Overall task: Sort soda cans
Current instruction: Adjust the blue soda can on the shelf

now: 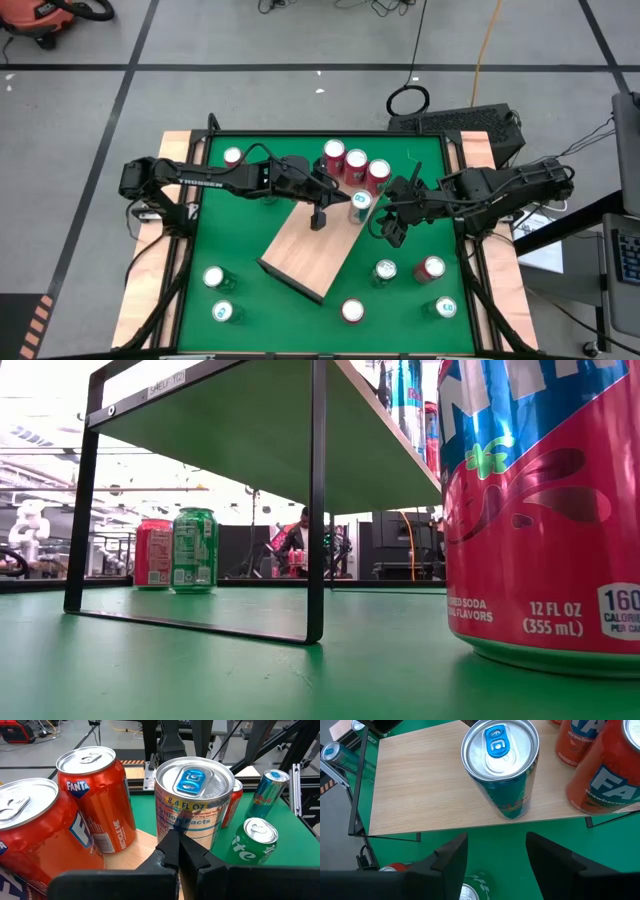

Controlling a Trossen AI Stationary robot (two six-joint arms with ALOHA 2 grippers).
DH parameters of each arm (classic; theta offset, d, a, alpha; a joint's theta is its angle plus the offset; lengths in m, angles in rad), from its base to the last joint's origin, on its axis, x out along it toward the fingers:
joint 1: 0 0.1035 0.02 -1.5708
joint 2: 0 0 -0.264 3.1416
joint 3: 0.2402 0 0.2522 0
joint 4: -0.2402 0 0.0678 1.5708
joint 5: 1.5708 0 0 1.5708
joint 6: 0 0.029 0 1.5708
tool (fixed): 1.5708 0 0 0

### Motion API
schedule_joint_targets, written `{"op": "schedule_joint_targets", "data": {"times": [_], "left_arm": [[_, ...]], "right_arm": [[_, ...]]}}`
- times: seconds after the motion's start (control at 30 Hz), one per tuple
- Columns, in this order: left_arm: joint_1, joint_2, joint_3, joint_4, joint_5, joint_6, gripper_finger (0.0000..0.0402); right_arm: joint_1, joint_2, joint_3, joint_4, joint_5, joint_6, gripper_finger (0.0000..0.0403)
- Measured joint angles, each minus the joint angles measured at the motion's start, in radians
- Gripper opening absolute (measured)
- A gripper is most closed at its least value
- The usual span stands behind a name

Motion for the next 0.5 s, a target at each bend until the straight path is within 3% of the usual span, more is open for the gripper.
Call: {"op": "schedule_joint_targets", "data": {"times": [0.5], "left_arm": [[-0.011,0.000,0.000,0.000,0.000,-0.001,0.0000]], "right_arm": [[0.000,0.000,0.000,0.000,-0.001,0.003,0.0192]]}}
